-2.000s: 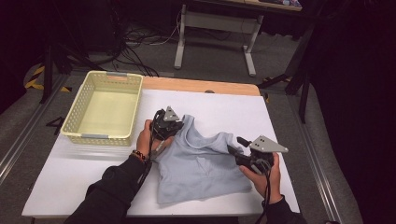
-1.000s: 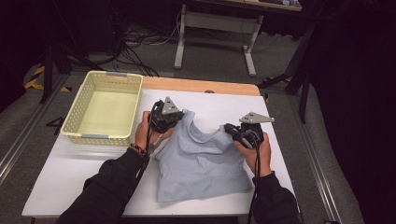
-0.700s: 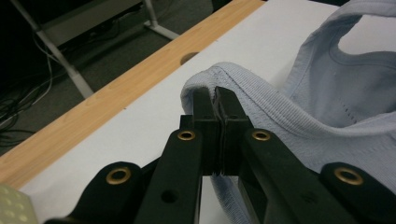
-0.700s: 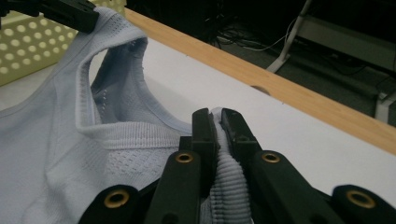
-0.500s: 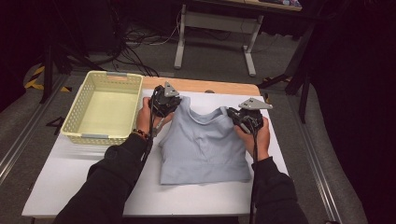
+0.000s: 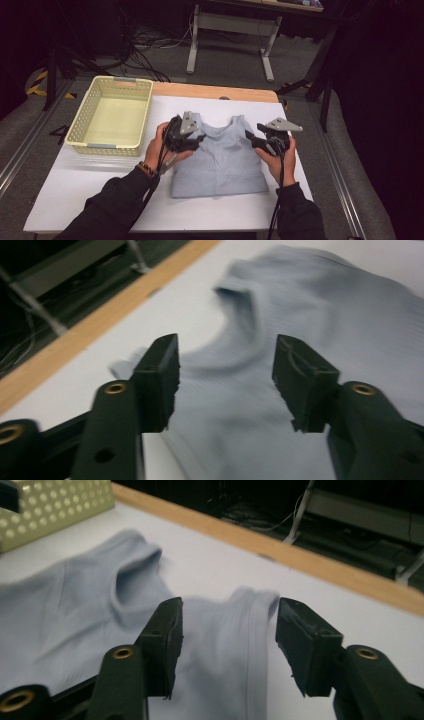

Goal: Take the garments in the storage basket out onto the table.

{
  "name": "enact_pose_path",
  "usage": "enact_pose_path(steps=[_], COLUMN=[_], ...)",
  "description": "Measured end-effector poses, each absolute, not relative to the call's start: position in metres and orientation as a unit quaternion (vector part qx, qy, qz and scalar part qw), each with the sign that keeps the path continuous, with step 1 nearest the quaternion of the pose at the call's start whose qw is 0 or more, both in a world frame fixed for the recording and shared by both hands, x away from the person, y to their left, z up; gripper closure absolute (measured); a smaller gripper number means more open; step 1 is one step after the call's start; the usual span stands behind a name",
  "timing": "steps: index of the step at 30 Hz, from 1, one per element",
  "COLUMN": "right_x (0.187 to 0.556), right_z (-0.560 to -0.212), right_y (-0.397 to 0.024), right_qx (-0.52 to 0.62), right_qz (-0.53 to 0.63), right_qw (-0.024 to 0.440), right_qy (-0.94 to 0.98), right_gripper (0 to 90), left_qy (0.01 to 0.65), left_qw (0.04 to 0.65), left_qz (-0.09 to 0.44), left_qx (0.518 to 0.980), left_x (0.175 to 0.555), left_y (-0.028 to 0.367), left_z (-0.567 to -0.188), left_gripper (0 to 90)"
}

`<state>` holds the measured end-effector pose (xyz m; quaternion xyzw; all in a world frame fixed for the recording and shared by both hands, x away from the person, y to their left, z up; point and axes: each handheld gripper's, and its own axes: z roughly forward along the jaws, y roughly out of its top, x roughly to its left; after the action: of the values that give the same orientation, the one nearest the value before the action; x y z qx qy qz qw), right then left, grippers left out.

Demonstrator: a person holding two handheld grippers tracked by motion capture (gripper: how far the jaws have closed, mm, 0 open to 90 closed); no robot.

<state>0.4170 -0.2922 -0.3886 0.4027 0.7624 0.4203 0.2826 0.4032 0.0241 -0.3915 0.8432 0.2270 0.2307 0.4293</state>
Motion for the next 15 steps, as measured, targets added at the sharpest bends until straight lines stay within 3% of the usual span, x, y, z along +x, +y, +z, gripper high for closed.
enact_pose_path(steps=[3,7,8,9,15], right_x=[0.399,0.387,0.387,0.383,0.372], right_z=[-0.405,-0.425,-0.425,-0.437,-0.454], right_y=[-0.304,-0.320,-0.320,-0.330,-0.332], right_qx=[0.404,0.420,0.420,0.435,0.444], right_qz=[0.403,0.389,0.389,0.397,0.380], right_qw=[0.279,0.253,0.253,0.225,0.193], right_qy=[0.772,0.780,0.780,0.776,0.788], right_gripper=[42.9,40.7,40.7,39.9,39.4], left_qy=[0.197,0.170,0.167,0.156,0.134], left_qw=[0.429,0.421,0.423,0.412,0.373], left_qz=[0.215,0.202,0.174,0.168,0.143], left_qx=[0.855,0.868,0.874,0.882,0.907], left_x=[0.371,0.346,0.337,0.325,0.320], left_y=[0.036,0.045,0.049,0.054,0.060], left_z=[-0.404,-0.417,-0.425,-0.437,-0.463], left_gripper=[30.1,23.5,23.5,24.2,41.7])
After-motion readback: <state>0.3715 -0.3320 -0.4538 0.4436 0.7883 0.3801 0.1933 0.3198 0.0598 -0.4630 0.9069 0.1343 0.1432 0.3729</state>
